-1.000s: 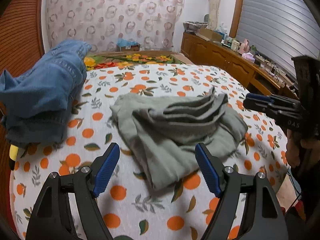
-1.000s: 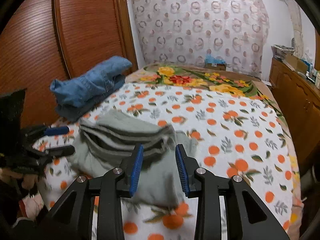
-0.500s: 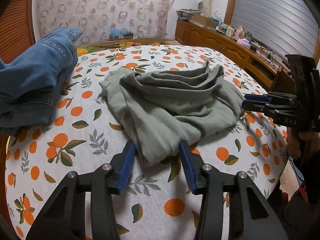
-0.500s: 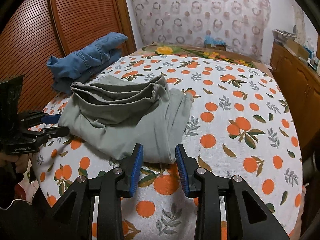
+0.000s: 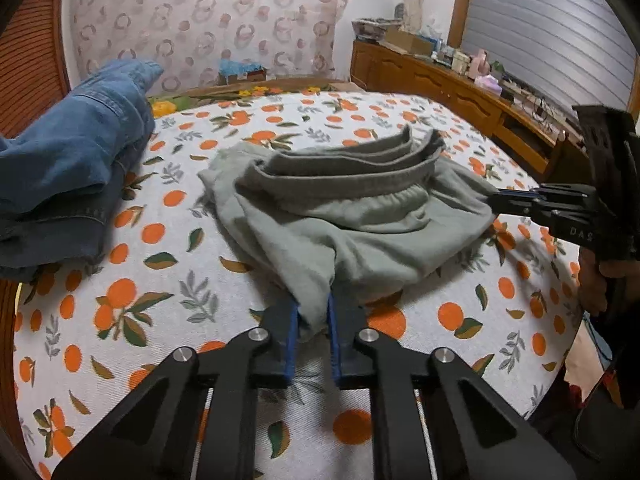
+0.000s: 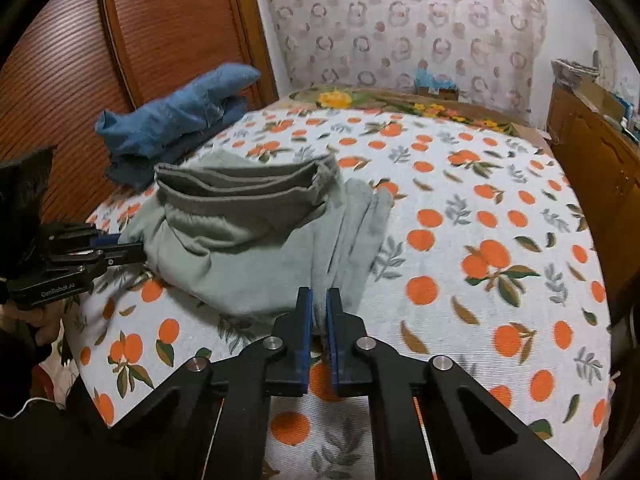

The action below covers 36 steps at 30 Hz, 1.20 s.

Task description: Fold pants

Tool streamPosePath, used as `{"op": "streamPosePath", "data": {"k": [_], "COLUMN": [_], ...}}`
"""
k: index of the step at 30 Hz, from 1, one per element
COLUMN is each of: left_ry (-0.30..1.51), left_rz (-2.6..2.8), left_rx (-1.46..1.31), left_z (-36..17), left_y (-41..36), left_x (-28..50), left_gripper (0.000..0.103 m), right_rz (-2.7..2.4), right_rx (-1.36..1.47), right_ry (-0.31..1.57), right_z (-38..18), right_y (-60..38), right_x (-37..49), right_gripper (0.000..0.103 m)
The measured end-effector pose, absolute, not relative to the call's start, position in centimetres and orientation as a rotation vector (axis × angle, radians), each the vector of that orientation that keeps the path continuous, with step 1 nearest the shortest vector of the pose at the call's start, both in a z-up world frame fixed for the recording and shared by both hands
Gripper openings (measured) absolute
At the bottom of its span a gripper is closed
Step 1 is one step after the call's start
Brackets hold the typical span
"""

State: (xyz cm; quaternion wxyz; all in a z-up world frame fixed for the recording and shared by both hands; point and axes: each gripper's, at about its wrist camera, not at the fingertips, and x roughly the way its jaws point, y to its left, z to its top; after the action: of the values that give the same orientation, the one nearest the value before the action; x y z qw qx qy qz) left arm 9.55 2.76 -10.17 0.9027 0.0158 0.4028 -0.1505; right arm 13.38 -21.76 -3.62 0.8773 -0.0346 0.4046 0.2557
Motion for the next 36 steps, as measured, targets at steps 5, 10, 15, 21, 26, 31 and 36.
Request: {"op": "streamPosePath", "data": {"k": [5, 10, 15, 21, 26, 31, 36], "left_ry": [0.811, 0.816, 0.811, 0.810, 0.814, 0.828, 0.855], "left_rz": [-0.308, -0.319, -0.330, -0.331, -0.333, -0.327, -0.320], "left_rx": [0.016, 0.017, 0.016, 0.032, 0.036, 0.026, 0.024], "left_z": [-9.3, -9.2, -8.9, -8.5, -8.3, -8.8, -9.6], "left_y": [3.9, 3.8, 3.8, 3.8, 3.8, 4.0, 3.9], "left_x": [8.8, 8.2, 7.1, 5.0, 3.5, 2.7, 2.9], "left_gripper": [0.011, 0.011, 0.011, 0.011, 0.011, 0.011, 0.013], "right_rz": [0.524, 0.529, 0.544, 0.574, 0.596, 0.609, 0.597], "right_rx": [-0.051, -0.051, -0.045, -0.066, -0.073, -0.074, -0.081], "right_ry": [0.822, 0.822, 0.824, 0.823, 0.822, 0.825, 0.841], "right_z": [-3.2, -3.3, -2.6, -2.0, -1.4, -1.4, -1.5], "right_y": [-23.2, -23.1, -23.5, -23.4, -23.4, -23.5, -23.3], "right_x": [12.4, 11.1, 10.4, 8.4, 6.8, 5.5, 5.4], "right_gripper": [0.003, 0.003, 0.003, 0.003, 0.003, 0.003, 0.003]}}
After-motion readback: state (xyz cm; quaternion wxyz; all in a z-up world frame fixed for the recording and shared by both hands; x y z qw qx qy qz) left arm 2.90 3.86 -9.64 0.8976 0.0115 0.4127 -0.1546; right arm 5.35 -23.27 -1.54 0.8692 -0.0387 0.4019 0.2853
